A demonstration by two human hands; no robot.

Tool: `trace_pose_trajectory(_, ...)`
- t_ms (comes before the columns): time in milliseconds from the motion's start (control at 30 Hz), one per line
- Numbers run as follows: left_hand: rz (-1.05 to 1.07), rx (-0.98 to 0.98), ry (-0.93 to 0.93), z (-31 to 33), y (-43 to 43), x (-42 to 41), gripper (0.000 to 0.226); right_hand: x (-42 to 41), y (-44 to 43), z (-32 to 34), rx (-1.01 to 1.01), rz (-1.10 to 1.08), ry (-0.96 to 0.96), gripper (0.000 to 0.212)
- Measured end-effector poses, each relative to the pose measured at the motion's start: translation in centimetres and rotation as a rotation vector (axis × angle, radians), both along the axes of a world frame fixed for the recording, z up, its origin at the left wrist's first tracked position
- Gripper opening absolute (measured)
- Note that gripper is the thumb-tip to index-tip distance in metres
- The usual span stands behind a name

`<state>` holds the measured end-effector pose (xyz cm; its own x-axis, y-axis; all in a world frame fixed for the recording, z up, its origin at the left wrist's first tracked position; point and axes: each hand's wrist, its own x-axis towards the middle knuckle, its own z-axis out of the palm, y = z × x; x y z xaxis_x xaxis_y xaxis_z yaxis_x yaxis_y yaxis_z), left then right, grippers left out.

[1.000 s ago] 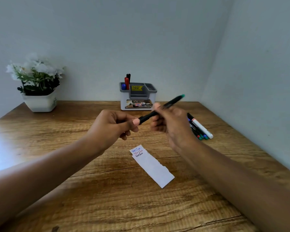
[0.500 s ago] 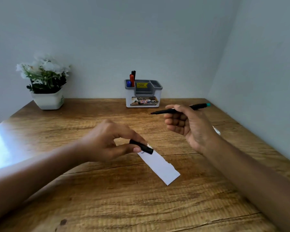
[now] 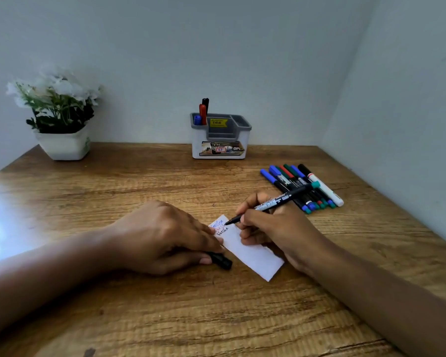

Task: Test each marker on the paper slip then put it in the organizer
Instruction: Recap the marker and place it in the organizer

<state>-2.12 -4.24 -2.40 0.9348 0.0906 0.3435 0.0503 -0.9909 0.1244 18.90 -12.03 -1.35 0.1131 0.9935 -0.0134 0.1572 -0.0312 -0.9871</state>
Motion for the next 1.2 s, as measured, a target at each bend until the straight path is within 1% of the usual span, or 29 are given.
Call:
trace_pose_trajectory(200, -0.003, 0.083, 0.020, -0.05, -0.18, 0.14, 0.026, 0.16, 0.28, 0.01, 0.116, 0.047, -0.129, 0.009)
trace_pose_trajectory(433, -0.004, 0.106, 0.027, -0.04, -0.37, 0.14, 0.028, 0.04, 0.60, -0.45, 0.054, 0.126, -0.182, 0.010)
trace_pose_trajectory(733, -0.012, 0.088, 0.020, -0.10, -0.28, 0.22, 0.027, 0.18, 0.76, -0.52, 0.049, 0.115, -0.212, 0.009)
trace_pose_trajectory(967, -0.017, 0.093, 0.031, 0.14, -0.34, 0.22, 0.029, 0.16, 0.83, -0.63, 0.048, 0.084, -0.187, 0.009)
trace_pose_trajectory(1200, -0.026, 0.088, 0.025, 0.26, -0.49, 0.24, 0.029, 0.15, 0.85, -0.71, 0.051, 0.077, -0.203, 0.008)
